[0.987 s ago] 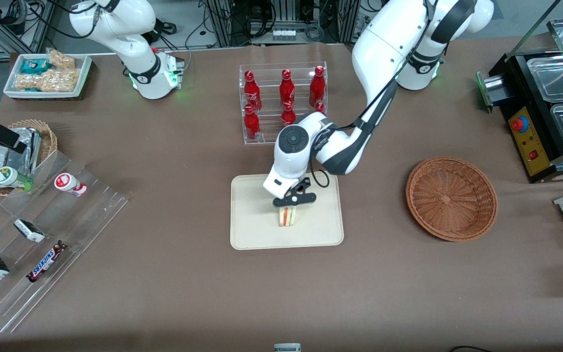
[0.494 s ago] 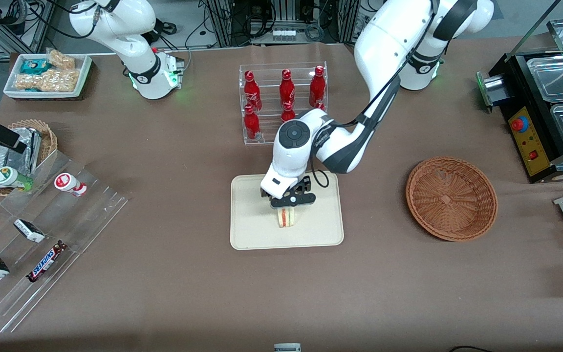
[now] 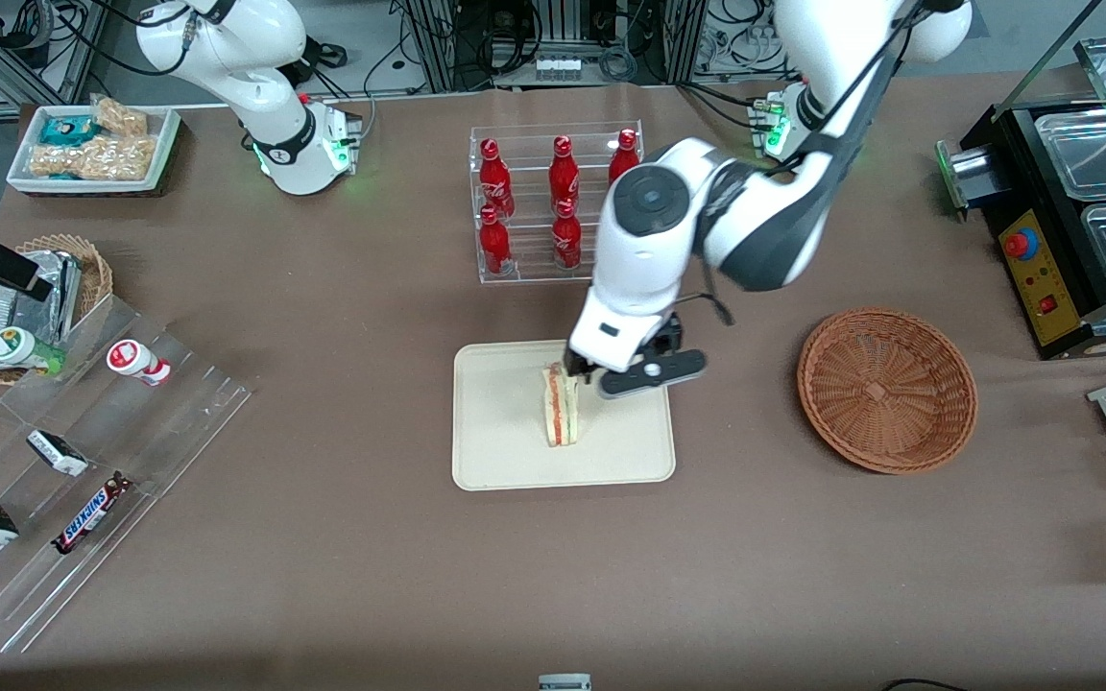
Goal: Place sandwich from basket to tray
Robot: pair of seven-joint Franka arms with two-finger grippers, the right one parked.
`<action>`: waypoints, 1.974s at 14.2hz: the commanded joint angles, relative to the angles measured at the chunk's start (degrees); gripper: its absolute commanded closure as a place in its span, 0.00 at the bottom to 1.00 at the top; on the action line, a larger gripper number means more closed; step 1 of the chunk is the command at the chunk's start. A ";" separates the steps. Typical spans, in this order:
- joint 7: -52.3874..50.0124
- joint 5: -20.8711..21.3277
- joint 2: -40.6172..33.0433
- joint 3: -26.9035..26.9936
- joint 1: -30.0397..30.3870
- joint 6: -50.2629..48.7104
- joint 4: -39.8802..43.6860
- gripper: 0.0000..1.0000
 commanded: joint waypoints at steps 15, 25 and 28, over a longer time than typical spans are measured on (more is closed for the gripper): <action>37.79 -4.84 -18.19 -0.07 26.62 -19.42 -11.61 0.00; 48.16 -9.22 -23.46 -0.07 36.82 -23.65 -11.17 0.00; 48.25 -9.23 -24.25 0.10 37.18 -23.56 -11.17 0.00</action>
